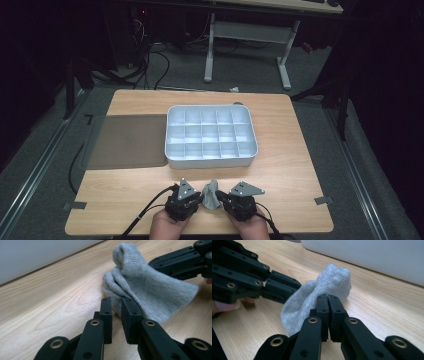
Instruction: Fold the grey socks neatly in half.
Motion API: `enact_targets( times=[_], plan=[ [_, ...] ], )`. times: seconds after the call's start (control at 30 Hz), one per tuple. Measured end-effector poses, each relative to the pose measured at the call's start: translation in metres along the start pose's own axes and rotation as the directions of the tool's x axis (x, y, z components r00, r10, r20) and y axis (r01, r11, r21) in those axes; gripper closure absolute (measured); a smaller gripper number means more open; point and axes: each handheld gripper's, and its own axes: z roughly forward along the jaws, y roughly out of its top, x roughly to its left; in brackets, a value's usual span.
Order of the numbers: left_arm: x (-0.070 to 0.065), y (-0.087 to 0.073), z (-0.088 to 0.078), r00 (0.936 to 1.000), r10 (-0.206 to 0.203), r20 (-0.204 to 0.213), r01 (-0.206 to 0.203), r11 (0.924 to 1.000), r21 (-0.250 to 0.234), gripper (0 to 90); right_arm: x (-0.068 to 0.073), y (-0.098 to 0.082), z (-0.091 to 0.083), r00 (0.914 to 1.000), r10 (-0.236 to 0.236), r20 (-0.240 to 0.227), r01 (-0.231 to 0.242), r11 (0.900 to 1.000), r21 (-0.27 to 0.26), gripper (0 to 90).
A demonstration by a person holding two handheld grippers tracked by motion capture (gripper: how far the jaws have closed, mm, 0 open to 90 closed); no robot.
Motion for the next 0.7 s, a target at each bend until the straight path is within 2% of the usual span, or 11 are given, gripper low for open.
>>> enact_targets(
  times=[0.27, 0.57, 0.7],
  plan=[
    [-0.016, 0.008, 0.014, 0.9989, 0.048, 0.0, -0.048, 0.9988, 0.014, 81.2, -0.007, 0.001, -0.004, 0.9995, 0.027, 0.019, -0.027, 1.0, -0.007, 88.5],
    [-0.021, 0.009, 0.019, 0.996, 0.088, -0.016, -0.088, 0.9959, 0.021, 84.8, -0.001, 0.0, -0.004, 0.9999, 0.012, -0.003, -0.012, 1.0, -0.014, 88.6],
    [-0.024, 0.008, 0.018, 0.9918, 0.123, -0.034, -0.122, 0.9919, 0.036, 85.9, 0.004, 0.0, -0.004, 0.9999, 0.0, -0.013, 0.0, 1.0, -0.014, 89.1]
  ],
)
